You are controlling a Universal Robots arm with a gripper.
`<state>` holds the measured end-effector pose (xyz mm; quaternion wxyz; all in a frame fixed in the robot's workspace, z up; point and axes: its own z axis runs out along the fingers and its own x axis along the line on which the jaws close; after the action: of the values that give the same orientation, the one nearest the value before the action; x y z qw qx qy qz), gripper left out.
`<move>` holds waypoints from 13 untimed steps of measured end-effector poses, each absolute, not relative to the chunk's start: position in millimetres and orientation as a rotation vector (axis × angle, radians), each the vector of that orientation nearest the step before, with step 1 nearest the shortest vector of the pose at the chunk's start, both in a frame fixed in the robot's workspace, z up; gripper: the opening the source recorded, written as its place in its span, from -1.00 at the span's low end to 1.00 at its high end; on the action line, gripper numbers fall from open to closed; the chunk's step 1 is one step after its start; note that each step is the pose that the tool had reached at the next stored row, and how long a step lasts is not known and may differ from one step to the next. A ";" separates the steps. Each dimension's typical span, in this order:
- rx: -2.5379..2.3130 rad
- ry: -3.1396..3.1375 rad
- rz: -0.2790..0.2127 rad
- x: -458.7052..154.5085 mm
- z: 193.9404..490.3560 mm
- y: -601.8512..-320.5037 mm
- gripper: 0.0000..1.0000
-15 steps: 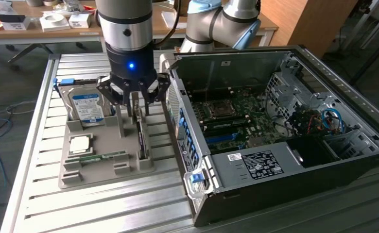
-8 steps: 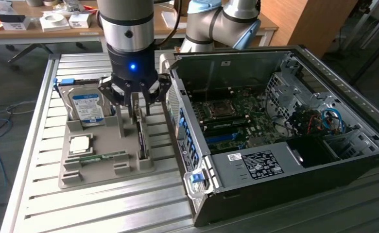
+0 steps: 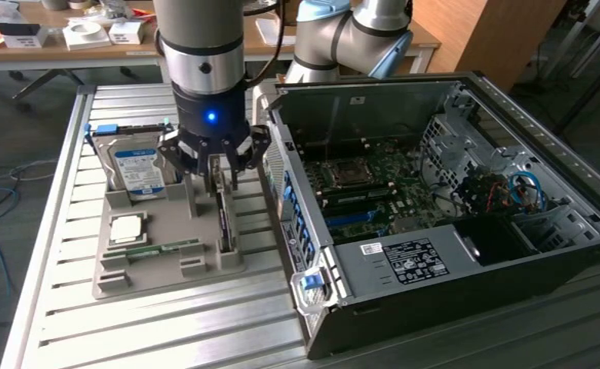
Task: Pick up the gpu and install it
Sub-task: 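Pick up the gpu and move the gpu toward the slot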
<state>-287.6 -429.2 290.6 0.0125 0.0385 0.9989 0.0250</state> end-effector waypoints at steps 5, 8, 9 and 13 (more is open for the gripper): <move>0.120 3.113 0.078 -287.6 282.3 -429.2 -0.15; 0.120 3.113 0.078 -287.6 277.8 -429.2 -0.15; 0.120 3.113 0.078 -287.6 276.5 -429.2 -0.15; 0.120 3.113 0.078 -287.6 271.7 -429.2 -0.15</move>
<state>-287.6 -429.2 271.7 0.0125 0.0385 0.9989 0.0250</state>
